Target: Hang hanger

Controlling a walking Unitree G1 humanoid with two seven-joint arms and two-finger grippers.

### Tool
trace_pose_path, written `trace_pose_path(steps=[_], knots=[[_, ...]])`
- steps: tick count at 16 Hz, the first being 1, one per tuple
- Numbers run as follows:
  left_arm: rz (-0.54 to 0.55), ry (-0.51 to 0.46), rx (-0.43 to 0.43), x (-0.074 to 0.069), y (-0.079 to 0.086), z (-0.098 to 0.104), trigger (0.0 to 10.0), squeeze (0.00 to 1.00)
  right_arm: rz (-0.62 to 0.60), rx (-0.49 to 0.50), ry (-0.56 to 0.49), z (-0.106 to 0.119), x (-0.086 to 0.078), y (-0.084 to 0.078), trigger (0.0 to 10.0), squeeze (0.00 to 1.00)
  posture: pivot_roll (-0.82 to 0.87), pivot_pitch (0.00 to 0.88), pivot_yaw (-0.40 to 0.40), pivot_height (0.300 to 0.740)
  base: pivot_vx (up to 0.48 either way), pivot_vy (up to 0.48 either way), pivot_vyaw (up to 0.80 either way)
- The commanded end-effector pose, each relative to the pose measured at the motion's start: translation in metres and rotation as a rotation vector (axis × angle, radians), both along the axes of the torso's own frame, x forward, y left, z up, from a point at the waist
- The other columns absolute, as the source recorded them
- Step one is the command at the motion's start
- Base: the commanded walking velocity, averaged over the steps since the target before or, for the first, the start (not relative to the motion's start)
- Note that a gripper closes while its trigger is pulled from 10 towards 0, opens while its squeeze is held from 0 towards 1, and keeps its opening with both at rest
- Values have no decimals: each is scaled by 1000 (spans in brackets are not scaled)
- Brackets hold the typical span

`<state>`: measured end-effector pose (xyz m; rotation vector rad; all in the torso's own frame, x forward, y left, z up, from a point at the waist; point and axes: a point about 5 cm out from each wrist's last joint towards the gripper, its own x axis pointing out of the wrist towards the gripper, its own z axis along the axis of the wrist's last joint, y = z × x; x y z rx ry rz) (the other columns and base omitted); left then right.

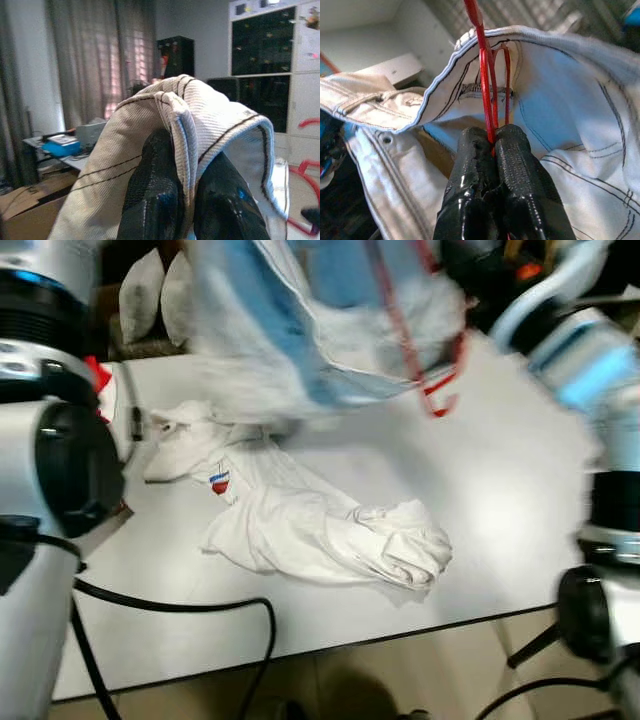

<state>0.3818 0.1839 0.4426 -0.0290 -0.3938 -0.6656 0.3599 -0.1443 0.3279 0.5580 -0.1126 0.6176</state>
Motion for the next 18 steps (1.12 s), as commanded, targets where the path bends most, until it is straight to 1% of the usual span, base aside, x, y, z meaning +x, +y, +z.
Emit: trace_pose_path(steps=[1,3,4,6,7,8,9,10,11,12,13,14,15,16,17,18], knots=[[13,-32,49,-7,1,11,0,0,34,5,-33,6,2,11,10000,0,34,0,10,740,0,0,0],[41,47,121,-8,4,-3,0,0,87,76,35,-11,10,23,10000,0,85,0,-21,740,0,0,0],[36,98,136,-11,6,-12,0,0,99,77,71,-24,13,28,10000,0,105,0,-32,740,0,0,0],[20,179,160,-17,4,-32,0,0,105,71,100,-38,13,31,10000,0,143,0,-55,740,0,0,0],[2,244,182,-21,0,-52,0,0,101,85,129,-48,13,31,10000,0,144,0,-57,740,0,0,0],[-31,319,180,-25,-8,-77,0,0,84,98,165,-61,11,29,10000,0,133,0,-49,740,0,0,0],[-53,362,175,-28,-15,-93,0,0,70,102,189,-70,8,28,10000,0,110,0,-35,740,0,0,0],[-97,408,174,-31,-27,-113,0,0,39,99,216,-83,4,23,10000,0,77,0,-9,740,0,0,0],[-115,422,163,-31,-33,-119,0,0,26,93,221,-90,2,21,10000,0,55,0,1,740,0,0,0],[-158,423,133,-25,-47,-121,0,0,-75,28,228,-109,2,14,10000,0,30,0,13,740,0,0,0],[-184,416,105,-24,-55,-120,0,0,-139,-14,241,-123,2,10,10000,0,18,0,20,740,0,0,0],[-175,413,63,-20,-60,-118,0,0,-182,-44,289,-140,0,9,10000,0,12,0,29,740,0,0,0],[-123,426,9,-12,-65,-123,0,0,-213,-102,371,-167,-7,13,10000,0,-10,0,51,740,0,0,0],[-70,447,-29,-5,-68,-131,0,0,-212,-136,439,-187,-16,17,10000,0,-24,0,62,740,0,0,0],[-31,462,-45,-3,-69,-137,0,0,-208,-147,471,-198,-24,20,10000,0,-40,0,78,740,0,0,0],[-10,467,-42,-1,-69,-141,0,0,-206,-149,482,-203,-29,21,10000,0,-47,0,83,740,0,0,0]])
